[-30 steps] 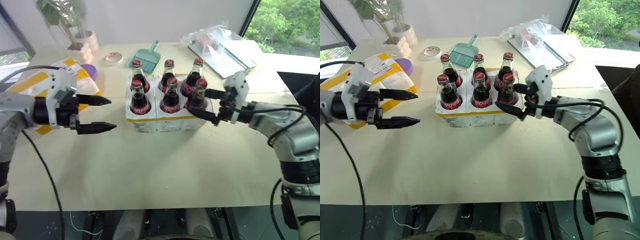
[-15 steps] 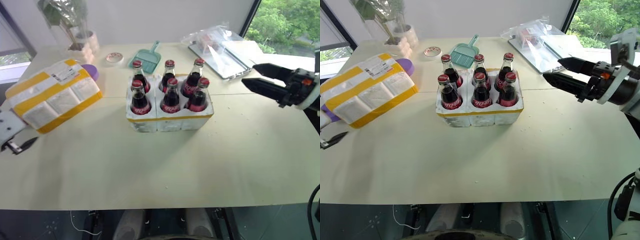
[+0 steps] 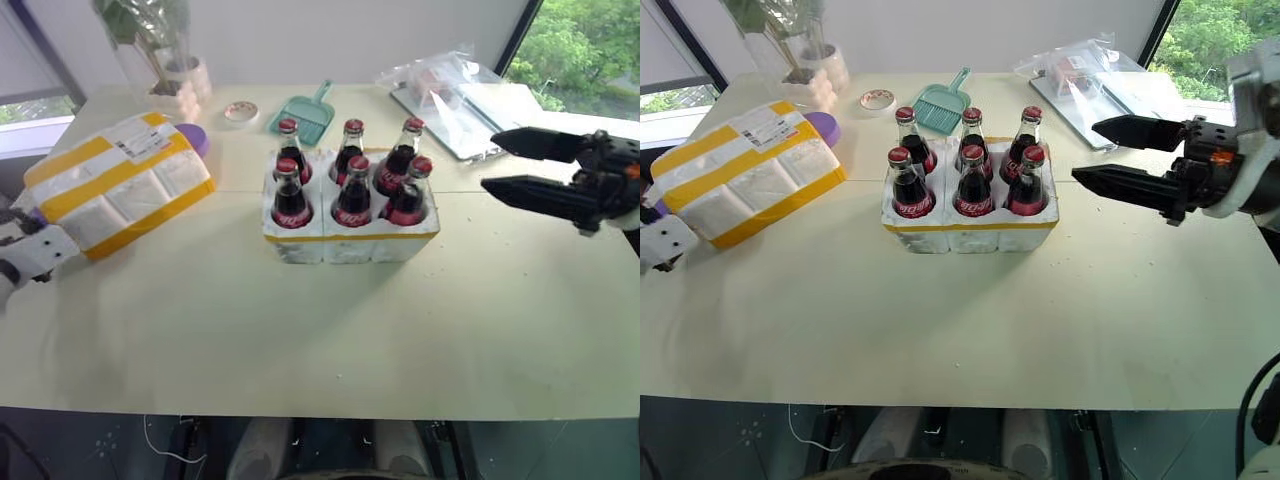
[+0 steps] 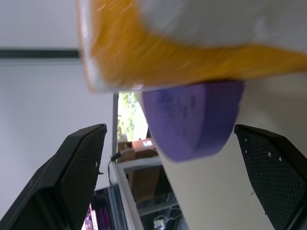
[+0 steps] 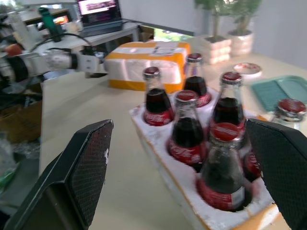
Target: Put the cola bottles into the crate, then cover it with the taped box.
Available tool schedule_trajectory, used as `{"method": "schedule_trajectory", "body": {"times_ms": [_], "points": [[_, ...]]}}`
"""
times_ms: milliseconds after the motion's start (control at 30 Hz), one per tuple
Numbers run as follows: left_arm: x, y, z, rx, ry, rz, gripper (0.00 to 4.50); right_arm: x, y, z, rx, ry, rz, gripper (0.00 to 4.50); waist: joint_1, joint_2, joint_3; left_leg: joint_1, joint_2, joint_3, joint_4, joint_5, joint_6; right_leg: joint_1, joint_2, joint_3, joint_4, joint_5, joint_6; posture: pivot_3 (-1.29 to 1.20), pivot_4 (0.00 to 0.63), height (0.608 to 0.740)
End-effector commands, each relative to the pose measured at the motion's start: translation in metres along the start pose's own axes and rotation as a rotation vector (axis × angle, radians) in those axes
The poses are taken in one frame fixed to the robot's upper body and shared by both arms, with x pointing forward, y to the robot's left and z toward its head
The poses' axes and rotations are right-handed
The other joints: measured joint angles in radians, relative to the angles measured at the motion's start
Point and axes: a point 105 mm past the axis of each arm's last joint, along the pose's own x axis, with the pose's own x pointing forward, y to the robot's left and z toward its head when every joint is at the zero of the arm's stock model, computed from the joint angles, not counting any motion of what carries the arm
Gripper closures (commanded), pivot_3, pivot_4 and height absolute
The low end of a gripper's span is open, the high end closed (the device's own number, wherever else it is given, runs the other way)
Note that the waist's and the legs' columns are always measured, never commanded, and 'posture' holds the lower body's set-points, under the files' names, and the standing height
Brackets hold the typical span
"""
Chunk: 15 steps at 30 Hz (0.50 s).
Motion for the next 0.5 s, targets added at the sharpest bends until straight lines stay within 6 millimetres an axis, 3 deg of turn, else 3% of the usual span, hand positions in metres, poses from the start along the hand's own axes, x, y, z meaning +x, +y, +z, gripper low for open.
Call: {"method": "schedule_trajectory", "body": {"times_ms": [33,233,333,367,467,500], "points": [[0.004,0.003,-0.006,0.003,0.028,0.017,0.0,-0.004,0.013,0.019,-0.068,-0.024,0.023,0.01,0.0,-0.002,-0.001,0.0,0.0,0.0,0.0,0.0,0.0,0.0,0.0,0.0,0.0,0.0,0.0,0.0,0.15,0.738],[0.009,0.001,-0.008,-0.023,0.053,0.008,0.0,-0.007,0.022,0.026,-0.082,-0.02,0.032,0.01,0.003,-0.003,-0.002,0.0,0.0,0.0,0.001,0.0,0.0,0.0,0.0,0.0,0.0,0.0,0.0,0.0,0.15,0.738],[0.011,0.007,-0.007,-0.03,0.052,0.018,1.2,-0.007,0.026,0.024,-0.08,-0.012,0.044,0.0,0.003,-0.003,-0.002,0.0,0.0,0.0,0.001,0.0,0.0,0.0,0.0,0.0,0.0,0.0,0.0,0.0,0.15,0.738],[0.011,0.008,-0.006,-0.028,0.053,0.02,1.87,-0.007,0.027,0.024,-0.079,-0.011,0.044,0.0,0.003,-0.004,-0.002,0.0,0.0,0.0,0.001,0.0,0.0,0.0,0.0,0.0,0.001,0.0,0.0,0.0,0.15,0.738],[0.012,0.018,-0.005,-0.025,0.057,0.048,3.19,-0.006,0.027,0.022,-0.077,-0.01,0.045,0.0,0.004,-0.005,-0.003,0.0,0.0,0.0,0.001,0.0,0.0,0.001,-0.001,0.0,0.001,0.0,0.0,0.0,0.15,0.738],[0.012,0.023,-0.005,-0.026,0.058,0.065,3.19,-0.005,0.027,0.021,-0.076,-0.009,0.045,0.0,0.004,-0.005,-0.003,0.0,0.0,0.0,0.001,0.0,0.0,0.001,-0.001,0.0,0.001,0.0,0.0,0.0,0.15,0.738]]}}
